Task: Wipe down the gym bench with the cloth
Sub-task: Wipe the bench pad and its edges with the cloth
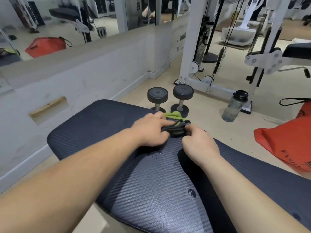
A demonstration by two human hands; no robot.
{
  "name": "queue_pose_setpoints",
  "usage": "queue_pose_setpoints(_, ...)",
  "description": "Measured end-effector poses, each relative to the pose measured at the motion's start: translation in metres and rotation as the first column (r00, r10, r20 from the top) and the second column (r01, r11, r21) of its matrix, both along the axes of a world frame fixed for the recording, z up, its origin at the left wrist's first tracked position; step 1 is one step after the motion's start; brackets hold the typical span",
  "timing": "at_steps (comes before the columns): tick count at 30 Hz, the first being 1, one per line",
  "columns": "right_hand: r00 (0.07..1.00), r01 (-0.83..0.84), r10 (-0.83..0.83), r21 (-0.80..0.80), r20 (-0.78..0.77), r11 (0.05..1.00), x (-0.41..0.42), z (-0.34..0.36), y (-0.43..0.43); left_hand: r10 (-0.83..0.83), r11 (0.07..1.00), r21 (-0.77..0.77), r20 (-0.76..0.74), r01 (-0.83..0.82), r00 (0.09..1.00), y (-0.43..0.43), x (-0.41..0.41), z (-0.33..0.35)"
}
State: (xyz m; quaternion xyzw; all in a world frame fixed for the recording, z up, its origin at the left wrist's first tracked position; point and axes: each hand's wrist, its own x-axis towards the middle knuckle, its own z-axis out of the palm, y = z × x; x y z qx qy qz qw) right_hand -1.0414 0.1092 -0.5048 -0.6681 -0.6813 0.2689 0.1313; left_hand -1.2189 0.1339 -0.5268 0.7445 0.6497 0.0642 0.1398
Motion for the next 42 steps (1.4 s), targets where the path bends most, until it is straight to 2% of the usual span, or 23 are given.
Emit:
queue_pose_setpoints(3,0.993,-0.094,0.094,0.002,0.071,0.996,-0.003,-0.007,-0.002,0.186,0.983,0.023,-0.152,-0.184,0.971,0.007,-0.044,0.002)
queue_pose_setpoints(5,0.985,-0.129,0.126,0.014,0.120,0.992,-0.008,-0.010,-0.002,0.303,0.952,0.008,-0.153,-0.305,0.941,0.002,-0.059,0.000)
queue_pose_setpoints(7,0.981,-0.132,0.130,0.004,0.143,0.991,-0.012,-0.010,-0.002,0.339,0.941,0.024,-0.127,-0.339,0.932,-0.018,-0.053,-0.002)
queue_pose_setpoints(9,0.981,-0.128,0.128,-0.010,0.147,0.992,-0.014,-0.008,-0.002,0.299,0.954,0.067,-0.093,-0.293,0.950,-0.051,-0.034,-0.006)
queue_pose_setpoints(12,0.982,-0.122,0.122,-0.005,0.146,0.993,-0.014,-0.007,-0.003,0.024,0.993,0.116,-0.047,-0.019,0.999,-0.110,-0.008,-0.007)
queue_pose_setpoints(14,0.981,-0.129,0.128,-0.003,0.143,0.992,-0.012,-0.007,-0.004,-0.132,0.989,0.062,-0.032,0.134,0.991,-0.123,-0.016,-0.001)
queue_pose_setpoints(15,0.982,-0.133,0.132,-0.006,0.136,0.991,-0.010,-0.006,-0.005,-0.139,0.989,0.043,-0.048,0.141,0.989,-0.119,-0.027,0.000)
queue_pose_setpoints(16,0.982,-0.137,0.137,-0.010,0.130,0.990,-0.008,-0.005,-0.006,-0.085,0.995,0.045,-0.079,0.089,0.993,-0.111,-0.040,-0.001)
queue_pose_setpoints(17,0.982,-0.142,0.143,-0.015,0.126,0.990,-0.006,-0.005,-0.006,0.045,0.998,0.049,-0.110,-0.040,0.993,-0.101,-0.052,-0.002)
queue_pose_setpoints(19,0.979,-0.152,0.152,-0.013,0.136,0.988,-0.005,-0.006,-0.008,0.394,0.919,0.052,-0.153,-0.391,0.906,-0.086,-0.059,-0.004)
queue_pose_setpoints(20,0.978,-0.156,0.155,-0.005,0.142,0.988,-0.006,-0.007,-0.008,0.494,0.869,0.064,-0.169,-0.491,0.853,-0.084,-0.051,-0.006)
queue_pose_setpoints(21,0.977,-0.157,0.155,0.001,0.148,0.988,-0.007,-0.008,-0.008,0.524,0.851,0.083,-0.191,-0.519,0.830,-0.087,-0.037,-0.004)
queue_pose_setpoints(23,0.975,-0.153,0.150,0.007,0.162,0.988,-0.009,-0.009,-0.007,0.440,0.898,0.100,-0.199,-0.428,0.876,-0.107,-0.006,-0.001)
queue_pose_setpoints(25,0.976,-0.151,0.147,0.010,0.164,0.989,-0.010,-0.010,-0.007,0.233,0.970,0.119,-0.200,-0.212,0.952,-0.144,0.016,0.001)
queue_pose_setpoints(27,0.973,-0.159,0.156,0.007,0.172,0.987,-0.011,-0.010,-0.007,0.068,0.995,0.081,-0.192,-0.053,0.979,-0.168,0.013,0.007)
queue_pose_setpoints(29,0.970,-0.167,0.166,-0.006,0.178,0.986,-0.011,-0.009,-0.009,0.047,0.998,0.053,-0.226,-0.035,0.973,-0.163,-0.010,0.007)
queue_pose_setpoints(31,0.967,-0.175,0.174,-0.007,0.184,0.984,-0.009,-0.008,-0.011,0.253,0.967,0.050,-0.245,-0.249,0.936,-0.142,-0.035,0.004)
queue_pose_setpoints(33,0.967,-0.175,0.172,-0.005,0.186,0.985,-0.007,-0.008,-0.013,0.514,0.856,0.050,-0.190,-0.515,0.837,-0.123,-0.045,0.000)
queue_pose_setpoints(34,0.968,-0.171,0.169,-0.002,0.183,0.985,-0.007,-0.008,-0.014,0.565,0.822,0.054,-0.192,-0.566,0.802,-0.120,-0.038,-0.002)
queue_pose_setpoints(36,0.972,-0.167,0.163,0.009,0.168,0.986,-0.010,-0.005,-0.014,0.512,0.858,0.080,-0.223,-0.508,0.830,-0.132,-0.012,-0.004)
queue_pose_setpoints(39,0.975,-0.190,0.179,0.077,0.132,0.979,-0.015,0.003,-0.015,0.146,0.987,0.082,-0.146,-0.135,0.979,-0.182,0.010,0.004)
queue_pose_setpoints(41,0.969,-0.242,0.234,0.097,0.082,0.966,-0.018,0.009,-0.017,-0.075,0.997,-0.003,-0.077,0.075,0.994,-0.190,-0.015,0.013)
queue_pose_setpoints(42,0.962,-0.272,0.268,0.087,0.057,0.958,-0.019,0.011,-0.019,-0.111,0.994,-0.019,-0.091,0.109,0.990,-0.186,-0.033,0.013)
